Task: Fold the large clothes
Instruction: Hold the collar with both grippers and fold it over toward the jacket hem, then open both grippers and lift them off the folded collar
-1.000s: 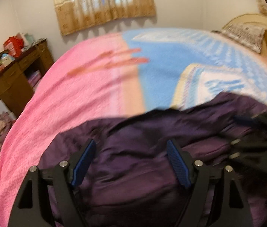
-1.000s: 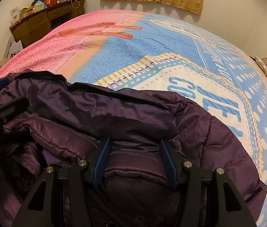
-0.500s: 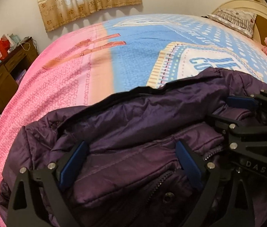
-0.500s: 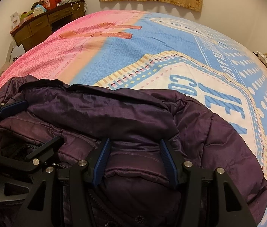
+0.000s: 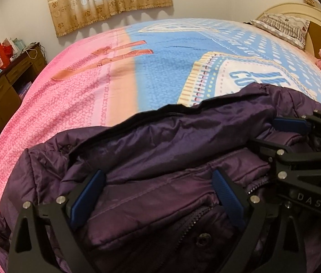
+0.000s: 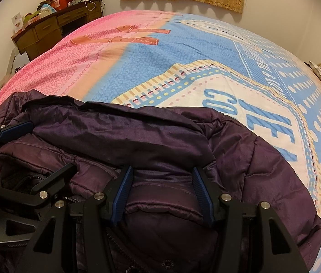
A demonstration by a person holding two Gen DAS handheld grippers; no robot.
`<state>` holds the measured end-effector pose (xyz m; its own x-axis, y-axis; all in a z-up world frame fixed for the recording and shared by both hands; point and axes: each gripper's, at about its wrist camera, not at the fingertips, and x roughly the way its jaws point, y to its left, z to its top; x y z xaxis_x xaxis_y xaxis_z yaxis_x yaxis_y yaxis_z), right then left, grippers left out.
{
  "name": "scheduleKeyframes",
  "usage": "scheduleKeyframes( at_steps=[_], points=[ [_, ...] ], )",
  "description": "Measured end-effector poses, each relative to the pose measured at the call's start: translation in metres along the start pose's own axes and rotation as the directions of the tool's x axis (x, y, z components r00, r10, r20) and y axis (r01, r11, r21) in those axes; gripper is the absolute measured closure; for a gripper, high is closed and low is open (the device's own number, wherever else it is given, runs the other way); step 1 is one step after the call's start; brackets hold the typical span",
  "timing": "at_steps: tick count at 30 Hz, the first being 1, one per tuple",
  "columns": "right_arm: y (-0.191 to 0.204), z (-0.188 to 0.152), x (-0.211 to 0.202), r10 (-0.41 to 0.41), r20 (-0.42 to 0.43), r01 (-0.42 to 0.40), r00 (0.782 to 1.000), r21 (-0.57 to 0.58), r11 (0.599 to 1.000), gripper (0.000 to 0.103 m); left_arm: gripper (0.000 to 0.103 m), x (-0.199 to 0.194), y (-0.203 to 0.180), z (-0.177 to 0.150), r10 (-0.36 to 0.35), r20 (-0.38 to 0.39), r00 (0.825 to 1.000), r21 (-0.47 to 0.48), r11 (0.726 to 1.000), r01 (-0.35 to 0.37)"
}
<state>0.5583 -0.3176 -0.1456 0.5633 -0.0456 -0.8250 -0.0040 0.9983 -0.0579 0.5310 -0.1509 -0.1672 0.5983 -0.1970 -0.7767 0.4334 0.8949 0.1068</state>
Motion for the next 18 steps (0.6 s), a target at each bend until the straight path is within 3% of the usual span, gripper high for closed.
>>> scheduleKeyframes(
  at_steps=[8,11,14,16,18],
  points=[
    [0.003,0.003,0.000,-0.015,-0.016,0.015,1.000,-0.023,1.000,0.048,0.004,-0.001,0.001,0.001,0.002,0.000,1.000,-0.002,1.000,-0.002],
    [-0.004,0.010,-0.007,0.028,-0.043,-0.029,0.999,-0.012,1.000,0.046,0.004,-0.004,-0.001,0.005,0.008,-0.011,1.000,0.010,1.000,-0.008],
    [-0.023,0.013,-0.047,0.091,-0.014,-0.090,0.996,0.087,0.992,0.039,0.004,-0.029,-0.004,0.011,0.049,0.011,0.999,0.026,0.998,-0.050],
    [-0.034,0.004,-0.088,0.178,0.041,-0.182,0.983,0.112,0.977,0.032,0.004,-0.063,0.001,0.010,0.035,0.064,0.997,-0.008,0.999,-0.035],
    [-0.042,-0.016,-0.130,0.235,0.080,-0.241,0.969,0.092,0.966,0.030,0.004,-0.107,0.010,0.001,-0.002,0.114,0.993,-0.048,0.999,0.008]
  ],
)
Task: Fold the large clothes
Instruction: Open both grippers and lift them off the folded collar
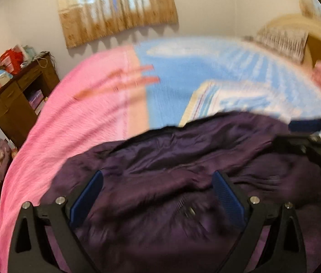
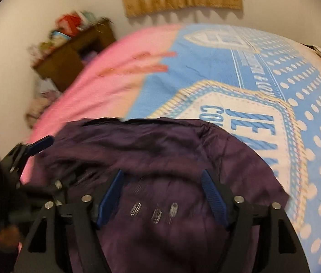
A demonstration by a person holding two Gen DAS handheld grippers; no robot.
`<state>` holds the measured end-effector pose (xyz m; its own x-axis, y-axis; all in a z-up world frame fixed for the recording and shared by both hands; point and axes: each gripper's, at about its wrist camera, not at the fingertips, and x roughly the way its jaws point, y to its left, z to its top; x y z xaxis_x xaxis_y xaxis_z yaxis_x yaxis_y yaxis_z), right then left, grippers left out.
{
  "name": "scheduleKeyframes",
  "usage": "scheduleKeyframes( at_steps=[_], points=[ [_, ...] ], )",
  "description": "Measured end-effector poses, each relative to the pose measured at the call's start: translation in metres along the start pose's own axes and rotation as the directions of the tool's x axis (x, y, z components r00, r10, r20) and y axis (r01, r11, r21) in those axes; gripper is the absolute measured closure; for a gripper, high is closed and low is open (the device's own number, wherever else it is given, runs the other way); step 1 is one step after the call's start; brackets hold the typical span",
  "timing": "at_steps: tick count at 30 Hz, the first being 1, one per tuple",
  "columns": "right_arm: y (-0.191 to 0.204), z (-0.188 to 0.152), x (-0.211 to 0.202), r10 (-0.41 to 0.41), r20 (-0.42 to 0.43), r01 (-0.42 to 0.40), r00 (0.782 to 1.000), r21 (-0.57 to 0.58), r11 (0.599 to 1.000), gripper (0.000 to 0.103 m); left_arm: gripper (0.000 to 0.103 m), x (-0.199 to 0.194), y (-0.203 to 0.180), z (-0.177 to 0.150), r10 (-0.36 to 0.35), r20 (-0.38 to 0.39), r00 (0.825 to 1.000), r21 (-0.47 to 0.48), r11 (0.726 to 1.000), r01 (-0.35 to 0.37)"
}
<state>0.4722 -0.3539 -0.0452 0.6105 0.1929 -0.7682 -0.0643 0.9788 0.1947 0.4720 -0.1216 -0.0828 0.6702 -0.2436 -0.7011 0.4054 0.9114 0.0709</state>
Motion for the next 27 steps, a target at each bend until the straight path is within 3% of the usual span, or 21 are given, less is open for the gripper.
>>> scheduleKeyframes(
  at_steps=[3,6,12,16,20,23,27],
  points=[
    [-0.003,-0.039,-0.057,0.058,0.028,-0.057,0.998,-0.029,0.998,0.029,0.004,-0.057,0.011,-0.025,-0.028,0.057,0.998,-0.019,0.999,0.029],
    [-0.010,-0.092,-0.104,0.140,0.024,-0.139,0.990,-0.015,0.990,0.028,0.003,-0.115,0.027,-0.075,-0.038,0.083,0.996,-0.042,0.998,0.042],
    [-0.029,-0.214,-0.173,0.134,-0.019,-0.134,0.991,0.010,0.991,0.027,0.003,-0.173,0.060,-0.178,-0.027,0.051,0.998,-0.116,0.993,0.033],
    [-0.044,-0.289,-0.184,0.122,-0.041,-0.119,0.992,0.088,0.989,0.026,0.003,-0.193,0.072,-0.239,-0.008,0.016,1.000,-0.170,0.985,0.010],
    [-0.052,-0.341,-0.171,0.166,-0.003,-0.162,0.986,0.186,0.969,0.026,0.003,-0.193,0.076,-0.279,-0.063,-0.012,0.998,-0.258,0.964,0.058],
    [-0.053,-0.358,-0.154,0.224,0.020,-0.222,0.974,0.231,0.947,0.027,0.005,-0.195,0.075,-0.299,-0.108,0.008,0.994,-0.299,0.948,0.105],
    [-0.043,-0.364,-0.142,0.229,0.117,-0.251,0.966,0.227,0.941,0.026,0.005,-0.190,0.067,-0.317,-0.170,0.037,0.985,-0.335,0.926,0.173]
  ],
)
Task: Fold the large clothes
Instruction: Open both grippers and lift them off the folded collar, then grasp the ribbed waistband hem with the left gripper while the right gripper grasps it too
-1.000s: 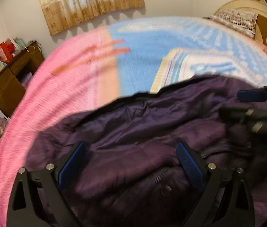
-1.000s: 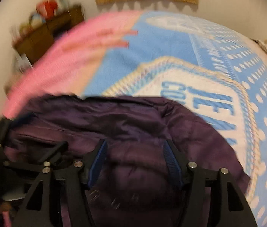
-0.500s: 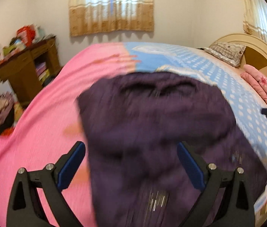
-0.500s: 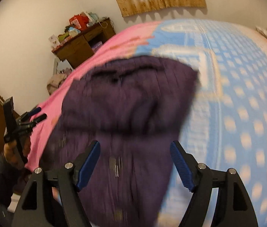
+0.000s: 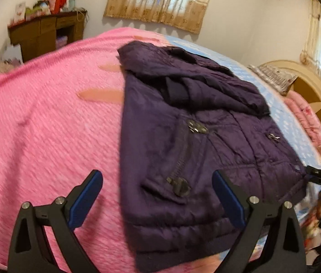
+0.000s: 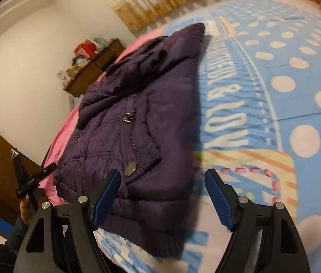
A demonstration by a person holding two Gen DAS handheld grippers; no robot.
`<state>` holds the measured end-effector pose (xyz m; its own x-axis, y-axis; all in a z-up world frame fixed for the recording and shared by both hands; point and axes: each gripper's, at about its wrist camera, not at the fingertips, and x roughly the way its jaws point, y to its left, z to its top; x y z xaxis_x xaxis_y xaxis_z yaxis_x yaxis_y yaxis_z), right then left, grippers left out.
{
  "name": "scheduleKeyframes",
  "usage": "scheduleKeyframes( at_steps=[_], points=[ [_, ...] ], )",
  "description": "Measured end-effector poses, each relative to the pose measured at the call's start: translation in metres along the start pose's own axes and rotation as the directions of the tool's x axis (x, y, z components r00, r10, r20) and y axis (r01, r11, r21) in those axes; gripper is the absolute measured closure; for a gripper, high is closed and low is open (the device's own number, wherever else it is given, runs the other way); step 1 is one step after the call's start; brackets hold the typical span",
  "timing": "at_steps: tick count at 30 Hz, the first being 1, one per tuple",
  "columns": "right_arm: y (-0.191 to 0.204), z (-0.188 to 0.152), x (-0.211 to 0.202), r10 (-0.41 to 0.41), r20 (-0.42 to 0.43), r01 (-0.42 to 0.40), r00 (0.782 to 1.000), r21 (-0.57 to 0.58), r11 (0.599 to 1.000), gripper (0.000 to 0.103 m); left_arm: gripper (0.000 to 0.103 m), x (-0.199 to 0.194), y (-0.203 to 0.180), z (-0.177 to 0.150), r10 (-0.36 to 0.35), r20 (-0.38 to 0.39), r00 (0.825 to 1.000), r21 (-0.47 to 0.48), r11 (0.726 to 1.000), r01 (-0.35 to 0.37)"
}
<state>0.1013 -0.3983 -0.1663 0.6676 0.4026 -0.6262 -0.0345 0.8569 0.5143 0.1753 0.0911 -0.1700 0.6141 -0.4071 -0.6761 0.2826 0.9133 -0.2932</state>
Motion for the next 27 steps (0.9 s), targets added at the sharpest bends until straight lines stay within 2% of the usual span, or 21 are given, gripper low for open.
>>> scheduleKeyframes(
  at_steps=[3,5,7,10,12,13,15,17,23,27],
  points=[
    [0.008,-0.004,0.003,0.051,-0.014,-0.051,0.999,0.008,0.999,0.029,0.010,0.007,-0.001,-0.015,-0.017,-0.022,1.000,-0.006,1.000,0.017],
    [0.010,-0.008,0.005,0.016,-0.005,-0.016,1.000,-0.022,1.000,0.039,0.010,0.014,-0.001,-0.024,-0.027,-0.038,0.999,-0.006,1.000,0.027],
    [0.003,-0.012,0.004,0.009,0.018,-0.009,1.000,-0.011,1.000,0.054,0.010,0.015,0.001,-0.029,-0.037,-0.016,0.999,-0.004,0.999,0.037],
    [-0.008,-0.016,0.001,0.039,0.042,-0.040,0.998,0.010,0.999,0.061,0.014,0.012,0.005,-0.031,-0.055,0.001,0.998,-0.006,0.998,0.055],
    [-0.006,-0.016,-0.001,0.033,0.041,-0.033,0.999,0.006,0.999,0.065,0.046,0.008,0.007,-0.031,-0.041,0.006,0.999,-0.002,0.999,0.041],
    [-0.005,-0.016,-0.003,0.039,0.039,-0.039,0.998,0.012,0.999,0.069,0.054,0.005,0.008,-0.030,-0.026,0.007,1.000,0.001,1.000,0.026],
    [-0.007,-0.017,-0.009,0.082,0.049,-0.084,0.995,0.051,0.995,0.074,0.069,-0.002,0.016,-0.029,-0.047,-0.010,0.999,-0.028,0.999,0.047],
    [-0.007,-0.020,-0.018,0.131,0.064,-0.137,0.989,0.091,0.986,0.077,0.076,-0.019,0.019,-0.027,-0.083,-0.002,0.997,-0.045,0.996,0.082],
    [0.009,-0.040,-0.062,0.236,0.085,-0.246,0.968,0.137,0.960,0.080,0.081,-0.079,-0.002,-0.027,-0.170,0.037,0.985,-0.021,0.985,0.171],
    [0.027,-0.060,-0.111,0.275,0.095,-0.287,0.957,0.149,0.946,0.080,0.081,-0.119,-0.010,-0.031,-0.230,0.053,0.972,-0.021,0.973,0.232]
  ],
)
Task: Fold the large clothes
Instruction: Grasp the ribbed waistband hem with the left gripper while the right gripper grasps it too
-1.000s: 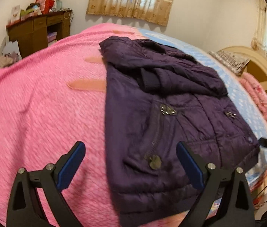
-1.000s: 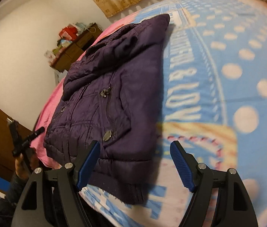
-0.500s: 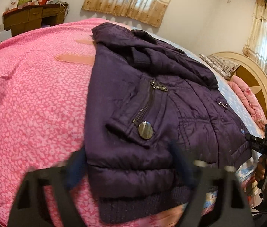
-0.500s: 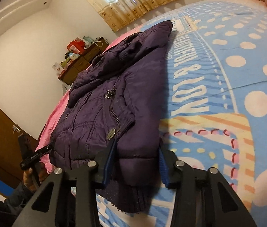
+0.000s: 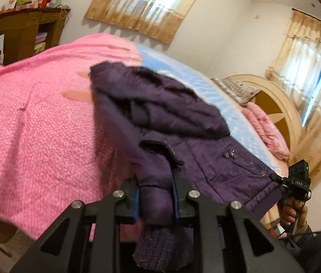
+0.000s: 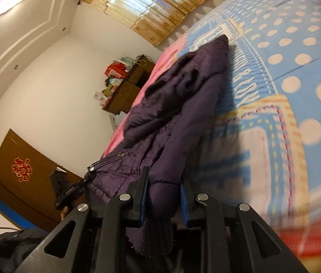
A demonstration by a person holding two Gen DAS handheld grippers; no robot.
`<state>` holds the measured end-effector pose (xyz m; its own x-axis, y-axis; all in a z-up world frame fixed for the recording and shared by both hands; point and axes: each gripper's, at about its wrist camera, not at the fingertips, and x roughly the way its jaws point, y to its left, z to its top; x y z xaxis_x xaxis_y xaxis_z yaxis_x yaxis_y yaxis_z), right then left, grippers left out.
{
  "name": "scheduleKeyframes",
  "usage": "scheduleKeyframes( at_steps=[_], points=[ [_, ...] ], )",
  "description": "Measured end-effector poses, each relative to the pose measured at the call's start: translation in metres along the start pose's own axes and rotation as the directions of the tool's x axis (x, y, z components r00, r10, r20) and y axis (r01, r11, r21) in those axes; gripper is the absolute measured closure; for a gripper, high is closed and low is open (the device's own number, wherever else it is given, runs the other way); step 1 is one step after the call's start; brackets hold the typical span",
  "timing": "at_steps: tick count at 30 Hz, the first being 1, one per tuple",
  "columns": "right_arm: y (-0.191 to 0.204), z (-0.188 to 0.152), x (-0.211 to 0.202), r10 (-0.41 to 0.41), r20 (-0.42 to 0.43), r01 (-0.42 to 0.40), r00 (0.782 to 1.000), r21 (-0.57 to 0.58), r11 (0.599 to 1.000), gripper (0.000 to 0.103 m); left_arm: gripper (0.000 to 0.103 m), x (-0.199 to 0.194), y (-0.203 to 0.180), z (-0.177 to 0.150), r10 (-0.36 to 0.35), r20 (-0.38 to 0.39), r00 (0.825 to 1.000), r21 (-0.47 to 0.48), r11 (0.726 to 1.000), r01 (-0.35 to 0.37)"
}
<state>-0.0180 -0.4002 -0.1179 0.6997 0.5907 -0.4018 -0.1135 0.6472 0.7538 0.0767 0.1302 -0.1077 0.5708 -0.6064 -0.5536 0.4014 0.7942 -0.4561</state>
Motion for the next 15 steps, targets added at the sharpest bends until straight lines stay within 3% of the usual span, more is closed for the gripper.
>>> scheduleKeyframes(
  at_steps=[5,8,15],
  points=[
    [0.025,-0.019,-0.041,0.056,0.037,-0.057,0.998,0.025,0.998,0.080,0.081,-0.041,-0.009,-0.006,-0.071,0.005,0.997,-0.035,0.997,0.072],
    [0.033,-0.010,-0.048,0.094,0.063,-0.096,0.994,0.039,0.995,0.080,0.082,-0.040,-0.007,0.003,-0.135,-0.001,0.991,-0.129,0.983,0.134],
    [0.050,0.080,-0.025,0.191,0.142,-0.198,0.971,0.030,0.980,0.080,0.082,-0.007,-0.004,0.074,-0.184,0.062,0.981,-0.176,0.965,0.192]
  ],
)
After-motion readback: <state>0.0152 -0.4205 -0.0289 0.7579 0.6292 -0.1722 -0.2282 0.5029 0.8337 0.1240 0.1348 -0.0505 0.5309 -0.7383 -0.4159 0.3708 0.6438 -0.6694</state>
